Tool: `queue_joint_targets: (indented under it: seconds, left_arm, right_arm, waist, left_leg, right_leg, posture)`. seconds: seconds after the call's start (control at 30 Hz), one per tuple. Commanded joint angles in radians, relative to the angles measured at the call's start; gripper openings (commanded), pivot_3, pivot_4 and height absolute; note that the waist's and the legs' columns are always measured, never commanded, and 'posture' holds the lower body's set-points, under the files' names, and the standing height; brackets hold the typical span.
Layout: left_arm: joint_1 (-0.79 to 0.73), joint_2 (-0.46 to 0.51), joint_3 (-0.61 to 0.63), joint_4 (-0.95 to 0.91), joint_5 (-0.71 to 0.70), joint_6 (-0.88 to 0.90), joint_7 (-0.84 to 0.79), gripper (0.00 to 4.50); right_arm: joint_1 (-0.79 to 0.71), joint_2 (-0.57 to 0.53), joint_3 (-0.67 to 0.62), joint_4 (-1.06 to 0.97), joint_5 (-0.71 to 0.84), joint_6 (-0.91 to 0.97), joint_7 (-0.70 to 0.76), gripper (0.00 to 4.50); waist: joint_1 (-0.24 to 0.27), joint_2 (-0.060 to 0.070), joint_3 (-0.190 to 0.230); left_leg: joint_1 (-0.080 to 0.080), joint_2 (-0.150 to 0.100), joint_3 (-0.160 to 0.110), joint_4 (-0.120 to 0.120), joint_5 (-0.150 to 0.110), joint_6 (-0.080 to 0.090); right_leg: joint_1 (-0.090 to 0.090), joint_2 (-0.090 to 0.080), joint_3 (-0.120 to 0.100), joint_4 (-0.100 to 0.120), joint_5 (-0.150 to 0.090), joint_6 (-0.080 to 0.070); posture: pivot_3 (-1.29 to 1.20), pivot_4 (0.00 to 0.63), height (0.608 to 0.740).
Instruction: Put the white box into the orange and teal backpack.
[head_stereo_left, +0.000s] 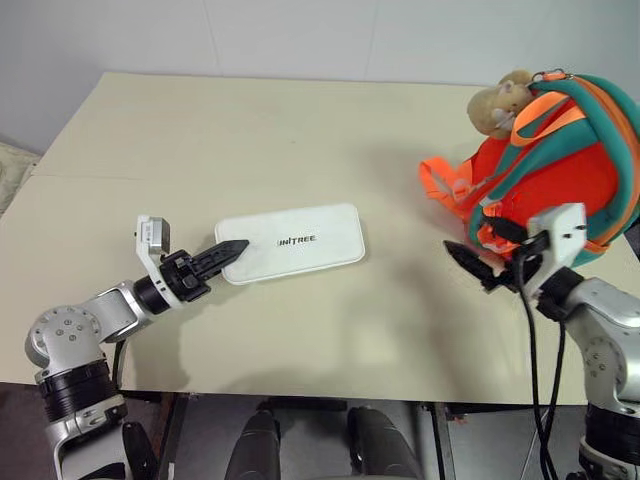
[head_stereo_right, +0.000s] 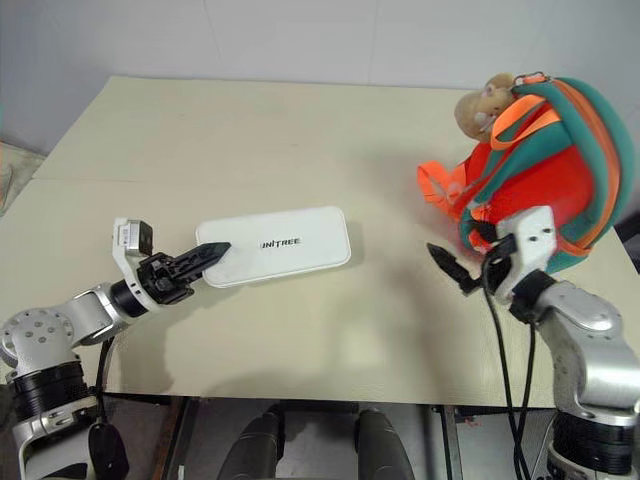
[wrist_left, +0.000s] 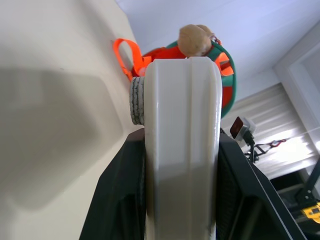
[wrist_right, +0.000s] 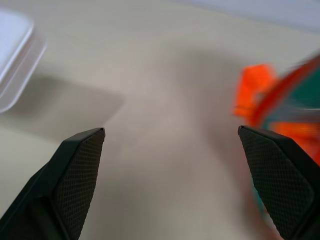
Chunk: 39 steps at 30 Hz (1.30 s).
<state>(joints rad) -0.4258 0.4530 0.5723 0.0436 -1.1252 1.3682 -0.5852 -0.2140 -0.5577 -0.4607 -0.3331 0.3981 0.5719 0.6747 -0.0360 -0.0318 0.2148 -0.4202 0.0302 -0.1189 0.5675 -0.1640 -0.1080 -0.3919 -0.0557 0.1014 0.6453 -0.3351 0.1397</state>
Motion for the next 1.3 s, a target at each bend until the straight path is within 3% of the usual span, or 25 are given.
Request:
queue_joint_targets:
  seconds: [0.03, 0.3, 0.57, 0.73, 0.83, 1.2, 1.3]
  left_arm:
    - [-0.009, 0.006, 0.014, -0.036, -0.057, -0.011, 0.014, 1.3]
    - [-0.007, -0.016, -0.015, -0.047, -0.078, -0.033, 0.053, 1.3]
    - [0.032, -0.02, -0.005, -0.082, -0.123, -0.053, 0.098, 1.3]
    - [0.061, -0.024, -0.008, -0.105, -0.156, -0.07, 0.126, 1.3]
    - [0.073, -0.023, -0.01, -0.113, -0.17, -0.081, 0.142, 1.3]
    - [0.133, 0.013, 0.009, -0.124, -0.187, -0.157, 0.18, 1.3]
    - [0.124, 0.037, 0.021, -0.094, -0.179, -0.187, 0.182, 1.3]
  right_arm:
    - [-0.036, -0.014, -0.042, 0.034, 0.007, -0.052, -0.057, 4.5]
    - [-0.204, 0.05, 0.071, 0.264, -0.086, -0.153, -0.208, 4.5]
    - [-0.359, 0.126, 0.122, 0.455, -0.112, -0.259, -0.299, 4.5]
    - [-0.476, 0.143, 0.116, 0.624, -0.152, -0.349, -0.406, 4.5]
    - [-0.533, 0.16, 0.097, 0.682, -0.137, -0.381, -0.458, 3.88]
    - [-0.525, 0.159, 0.153, 0.544, -0.058, -0.266, -0.371, 0.03]
    - [-0.518, 0.161, 0.181, 0.455, -0.016, -0.189, -0.332, 0.0]
  waist:
    - [-0.002, 0.0, 0.0]
    - [-0.005, 0.0, 0.0]
    - [-0.006, 0.0, 0.0]
    - [-0.009, 0.0, 0.0]
    - [-0.012, 0.0, 0.0]
    - [-0.021, 0.001, 0.0]
    - [-0.022, 0.001, 0.0]
  left_leg:
    - [0.0, 0.0, 0.0, 0.001, 0.0, 0.0]
    - [0.0, 0.0, 0.006, 0.004, 0.002, 0.004]
    - [-0.001, -0.001, 0.008, 0.002, 0.003, 0.004]
    - [-0.001, -0.001, 0.008, 0.0, 0.002, 0.004]
    - [-0.001, 0.0, 0.008, 0.0, 0.002, 0.004]
    - [-0.001, 0.0, 0.008, -0.004, 0.002, 0.004]
    - [-0.001, 0.0, 0.008, -0.004, 0.002, 0.004]
  right_leg:
    - [0.0, 0.0, 0.0, -0.001, 0.0, -0.002]
    - [0.002, 0.0, 0.008, -0.007, 0.002, -0.01]
    - [0.0, 0.0, 0.009, -0.008, 0.01, 0.006]
    - [-0.001, 0.0, 0.009, -0.008, 0.011, 0.006]
    - [-0.001, 0.0, 0.009, -0.008, 0.01, 0.006]
    - [-0.002, 0.0, 0.009, -0.009, 0.01, 0.006]
    - [-0.002, 0.0, 0.009, -0.009, 0.01, 0.006]
  posture:
    - [0.0, 0.15, 0.74]
    - [0.0, 0.15, 0.74]
    - [0.0, 0.15, 0.74]
    - [0.0, 0.15, 0.74]
    - [0.0, 0.15, 0.74]
    - [0.0, 0.15, 0.74]
    - [0.0, 0.15, 0.74]
